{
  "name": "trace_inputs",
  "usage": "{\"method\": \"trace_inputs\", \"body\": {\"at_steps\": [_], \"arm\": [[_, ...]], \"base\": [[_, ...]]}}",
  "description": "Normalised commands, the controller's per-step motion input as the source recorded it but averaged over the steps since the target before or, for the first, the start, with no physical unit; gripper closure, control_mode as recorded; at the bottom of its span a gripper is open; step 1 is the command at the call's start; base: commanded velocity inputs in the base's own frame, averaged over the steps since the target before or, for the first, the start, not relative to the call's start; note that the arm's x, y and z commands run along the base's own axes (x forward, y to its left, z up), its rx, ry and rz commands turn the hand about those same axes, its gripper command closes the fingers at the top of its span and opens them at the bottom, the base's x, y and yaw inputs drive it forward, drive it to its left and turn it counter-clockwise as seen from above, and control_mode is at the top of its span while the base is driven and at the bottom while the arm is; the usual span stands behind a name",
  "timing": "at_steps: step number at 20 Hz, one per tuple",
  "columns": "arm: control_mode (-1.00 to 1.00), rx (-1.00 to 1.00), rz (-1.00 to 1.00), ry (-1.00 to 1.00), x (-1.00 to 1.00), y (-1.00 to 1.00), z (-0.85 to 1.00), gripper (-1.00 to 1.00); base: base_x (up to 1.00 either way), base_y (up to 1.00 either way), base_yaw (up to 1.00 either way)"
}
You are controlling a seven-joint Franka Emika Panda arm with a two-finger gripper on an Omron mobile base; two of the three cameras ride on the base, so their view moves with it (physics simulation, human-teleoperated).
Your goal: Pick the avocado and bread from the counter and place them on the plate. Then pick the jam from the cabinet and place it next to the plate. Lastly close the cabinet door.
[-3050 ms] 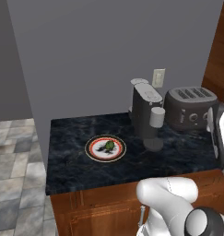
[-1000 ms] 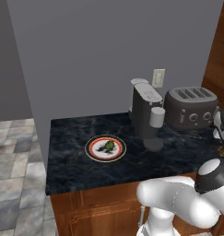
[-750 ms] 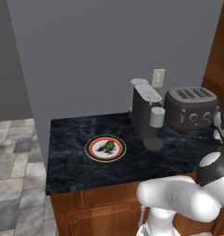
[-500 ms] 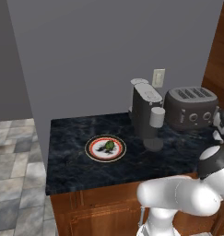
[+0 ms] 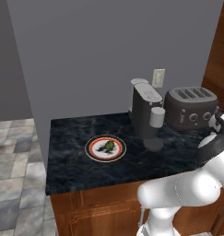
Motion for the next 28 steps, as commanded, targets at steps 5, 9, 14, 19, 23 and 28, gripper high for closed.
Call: {"method": "trace_inputs", "body": {"at_steps": [5, 9, 14, 19, 23, 28], "arm": [[-1.00, 0.00, 0.01, 0.03, 0.23, -0.07, -0.25, -1.00], [-1.00, 0.00, 0.02, 0.02, 0.19, -0.18, -0.23, -1.00], [-1.00, 0.00, 0.01, 0.02, 0.18, -0.16, -0.22, -1.00], [-1.00, 0.00, 0.01, 0.00, 0.13, -0.22, -0.20, -1.00], [-1.00, 0.00, 0.00, 0.00, 0.04, -0.31, -0.13, -1.00], [-1.00, 0.00, 0.00, 0.00, 0.00, -0.26, -0.14, -1.00]], "base": [[0.00, 0.00, 0.00], [0.00, 0.00, 0.00], [0.00, 0.00, 0.00], [0.00, 0.00, 0.00], [0.00, 0.00, 0.00], [0.00, 0.00, 0.00]]}}
